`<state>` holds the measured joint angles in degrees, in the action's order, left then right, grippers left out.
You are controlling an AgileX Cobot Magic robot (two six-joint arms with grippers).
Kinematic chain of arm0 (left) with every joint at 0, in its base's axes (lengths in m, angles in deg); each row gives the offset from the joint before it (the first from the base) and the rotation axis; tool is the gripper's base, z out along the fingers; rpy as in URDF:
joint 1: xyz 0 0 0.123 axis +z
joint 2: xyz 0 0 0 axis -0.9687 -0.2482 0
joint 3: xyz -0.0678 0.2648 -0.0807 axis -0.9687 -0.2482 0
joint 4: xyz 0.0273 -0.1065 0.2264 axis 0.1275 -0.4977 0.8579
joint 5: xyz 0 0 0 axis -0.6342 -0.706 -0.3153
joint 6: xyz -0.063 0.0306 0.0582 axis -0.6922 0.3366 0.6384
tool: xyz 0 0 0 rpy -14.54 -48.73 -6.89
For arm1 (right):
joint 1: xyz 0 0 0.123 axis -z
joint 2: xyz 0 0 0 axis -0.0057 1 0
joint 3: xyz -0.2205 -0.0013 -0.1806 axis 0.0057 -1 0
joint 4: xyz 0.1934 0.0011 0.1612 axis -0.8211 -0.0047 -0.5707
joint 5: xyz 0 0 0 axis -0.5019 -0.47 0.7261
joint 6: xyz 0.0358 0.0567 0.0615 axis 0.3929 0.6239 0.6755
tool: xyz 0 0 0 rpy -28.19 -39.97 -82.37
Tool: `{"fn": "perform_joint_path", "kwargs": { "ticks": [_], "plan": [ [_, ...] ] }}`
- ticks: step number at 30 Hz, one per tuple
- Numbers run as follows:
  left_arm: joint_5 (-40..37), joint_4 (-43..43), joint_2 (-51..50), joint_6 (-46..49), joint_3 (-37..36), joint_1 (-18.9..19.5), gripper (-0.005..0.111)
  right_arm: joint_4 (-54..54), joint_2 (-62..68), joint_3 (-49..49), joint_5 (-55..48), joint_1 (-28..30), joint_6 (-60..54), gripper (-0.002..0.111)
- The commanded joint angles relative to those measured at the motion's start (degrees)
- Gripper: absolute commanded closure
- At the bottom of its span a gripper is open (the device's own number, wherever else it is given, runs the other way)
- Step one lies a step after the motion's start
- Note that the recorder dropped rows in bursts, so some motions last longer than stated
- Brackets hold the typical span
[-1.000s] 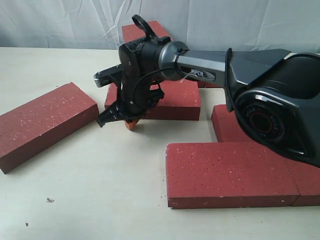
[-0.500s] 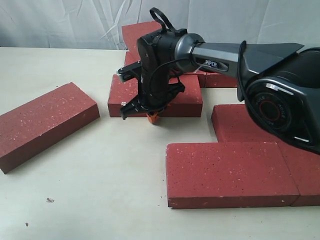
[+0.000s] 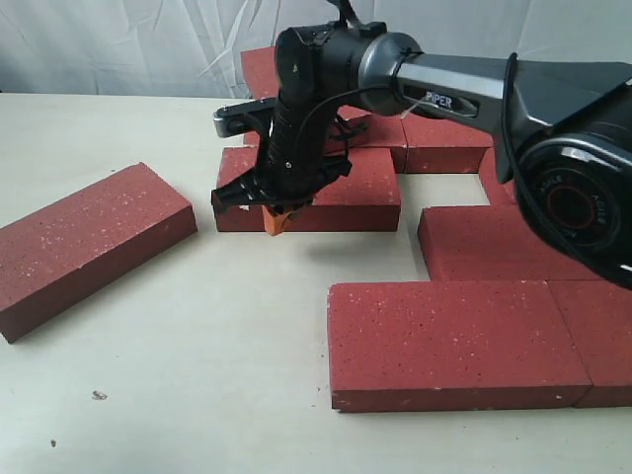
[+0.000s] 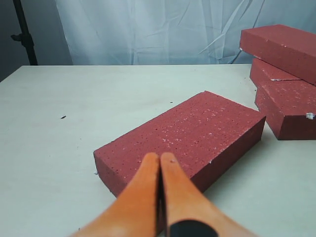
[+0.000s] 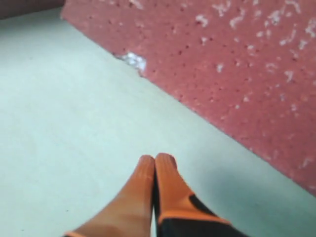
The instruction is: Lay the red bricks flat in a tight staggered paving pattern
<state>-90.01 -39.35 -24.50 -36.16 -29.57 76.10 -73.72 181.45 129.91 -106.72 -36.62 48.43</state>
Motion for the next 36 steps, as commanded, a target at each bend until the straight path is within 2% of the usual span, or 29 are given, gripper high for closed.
{"fn": "perform_joint_path", "kwargs": {
  "ticks": [1,7,13,15,28,36],
  "plan": [
    [0.54,0.07,0.27,0.0,-0.29,-0.08,0.107,-0.78,-2.85,0.02,-1.07,0.26,-0.83,0.109],
    [0.54,0.07,0.27,0.0,-0.29,-0.08,0.107,-2.05,-5.44,0.02,-2.98,1.29,-2.71,0.109],
    [0.41,0.08,0.27,0.0,-0.29,-0.08,0.107,-20.6,-6.28,0.02,-7.01,6.61,-11.54,0.109],
    [0.41,0.08,0.27,0.0,-0.29,-0.08,0.107,-23.53,-6.28,0.02,-7.91,8.56,-12.56,0.109],
    [0.41,0.08,0.27,0.0,-0.29,-0.08,0.107,-22.87,-7.0,-0.36,-7.91,21.01,-12.56,0.109],
    [0.41,0.08,0.27,0.0,-0.29,-0.08,0.107,-22.59,-11.22,-8.55,-7.91,26.57,-12.65,0.109]
  ]
}}
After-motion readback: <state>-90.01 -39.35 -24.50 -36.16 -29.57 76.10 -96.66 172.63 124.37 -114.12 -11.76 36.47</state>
